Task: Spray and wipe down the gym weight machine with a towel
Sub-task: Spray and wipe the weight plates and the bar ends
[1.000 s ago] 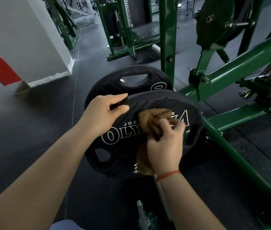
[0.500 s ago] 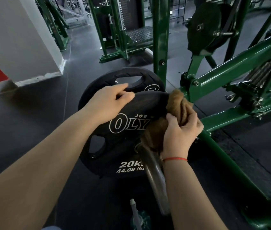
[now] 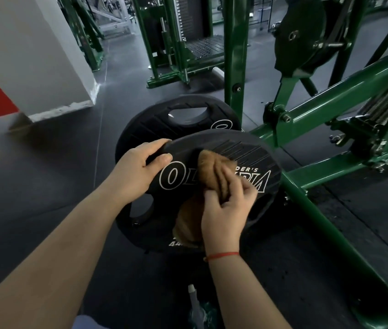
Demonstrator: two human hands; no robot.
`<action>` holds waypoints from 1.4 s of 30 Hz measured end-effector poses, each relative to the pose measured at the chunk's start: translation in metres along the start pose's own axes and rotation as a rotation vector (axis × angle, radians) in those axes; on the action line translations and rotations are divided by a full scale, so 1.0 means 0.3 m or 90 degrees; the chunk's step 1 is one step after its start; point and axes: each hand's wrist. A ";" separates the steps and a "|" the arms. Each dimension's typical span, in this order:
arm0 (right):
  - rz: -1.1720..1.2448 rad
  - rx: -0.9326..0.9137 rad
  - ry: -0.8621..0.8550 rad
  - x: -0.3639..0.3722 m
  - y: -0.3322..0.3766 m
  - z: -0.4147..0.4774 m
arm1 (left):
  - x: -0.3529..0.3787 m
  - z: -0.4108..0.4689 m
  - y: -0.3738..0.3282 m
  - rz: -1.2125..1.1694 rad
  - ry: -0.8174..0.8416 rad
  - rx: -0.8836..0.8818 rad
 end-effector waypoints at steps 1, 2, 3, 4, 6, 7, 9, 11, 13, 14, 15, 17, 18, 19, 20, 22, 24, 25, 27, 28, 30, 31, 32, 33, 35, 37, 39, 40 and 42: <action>0.017 -0.025 -0.045 -0.009 0.011 0.028 | 0.000 0.003 -0.006 -0.003 0.002 -0.002; 0.020 -0.040 -0.089 -0.019 0.012 0.066 | -0.001 0.010 -0.012 -0.005 0.008 -0.001; 0.009 -0.035 -0.119 -0.029 0.017 0.111 | -0.003 0.015 -0.018 -0.004 0.014 0.002; -0.009 -0.009 -0.135 -0.039 0.019 0.161 | -0.004 0.023 -0.025 0.005 0.018 0.007; -0.045 0.064 -0.137 -0.060 0.019 0.250 | -0.006 0.043 -0.044 0.038 0.027 0.022; -0.061 0.087 -0.137 -0.067 0.015 0.280 | -0.007 0.056 -0.058 0.055 0.034 0.028; -0.080 0.097 -0.147 -0.066 0.007 0.300 | -0.003 0.086 -0.093 0.091 0.048 0.034; -0.104 0.095 -0.156 -0.054 0.017 0.292 | 0.002 0.113 -0.134 0.137 0.066 0.042; -0.134 0.078 -0.148 -0.043 0.035 0.294 | 0.012 0.143 -0.174 0.168 0.084 0.053; -0.149 0.056 -0.133 -0.038 0.050 0.297 | 0.016 0.157 -0.193 0.177 0.091 0.059; -0.167 0.027 -0.107 -0.031 0.069 0.301 | 0.021 0.170 -0.210 0.183 0.093 0.063; -0.232 -0.045 -0.028 -0.009 0.112 0.304 | 0.034 0.189 -0.243 0.193 0.100 0.070; -0.274 -0.085 0.014 0.001 0.137 0.303 | 0.039 0.195 -0.259 0.202 0.103 0.076; -0.314 -0.123 0.052 0.007 0.158 0.307 | 0.044 0.199 -0.269 0.208 0.107 0.084; -0.352 -0.156 0.086 0.008 0.175 0.316 | 0.040 0.198 -0.278 0.201 0.101 0.087; -0.417 -0.188 0.139 -0.012 0.182 0.348 | 0.002 0.180 -0.263 0.139 0.073 0.042; -0.425 -0.157 0.165 -0.054 0.165 0.387 | -0.052 0.146 -0.200 0.118 0.060 0.010; -0.400 -0.125 0.162 -0.074 0.153 0.405 | -0.077 0.125 -0.157 0.141 0.076 0.014; -0.337 -0.065 0.119 -0.104 0.120 0.429 | -0.100 0.078 -0.087 0.163 0.134 0.026; -0.313 -0.041 0.085 -0.109 0.105 0.434 | -0.096 0.062 -0.066 0.140 0.147 0.025; -0.274 0.005 -0.001 -0.112 0.074 0.430 | -0.062 0.049 -0.048 0.067 0.119 0.022; -0.254 0.028 -0.047 -0.109 0.062 0.423 | -0.046 0.050 -0.048 0.042 0.098 0.023; -0.237 0.052 -0.087 -0.107 0.051 0.416 | -0.031 0.055 -0.055 0.026 0.083 0.021; -0.223 0.077 -0.114 -0.105 0.043 0.410 | -0.023 0.061 -0.063 0.019 0.073 0.019; -0.228 0.114 -0.126 -0.111 0.037 0.411 | -0.013 0.081 -0.081 0.023 0.074 0.022; -0.279 0.105 -0.080 -0.120 0.054 0.425 | -0.007 0.101 -0.104 0.039 0.081 0.030; -0.333 0.040 -0.004 -0.108 0.091 0.434 | 0.001 0.120 -0.129 0.060 0.087 0.035; -0.344 -0.004 0.036 -0.092 0.113 0.434 | 0.008 0.127 -0.144 0.077 0.086 0.038; -0.352 -0.079 0.118 -0.046 0.157 0.432 | 0.024 0.140 -0.171 0.120 0.075 0.031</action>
Point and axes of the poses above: each hand's wrist, its own z-axis towards the middle knuckle, its own x-axis out of the palm, y = z × x, and after that the axes turned 13 degrees about z, right-handed
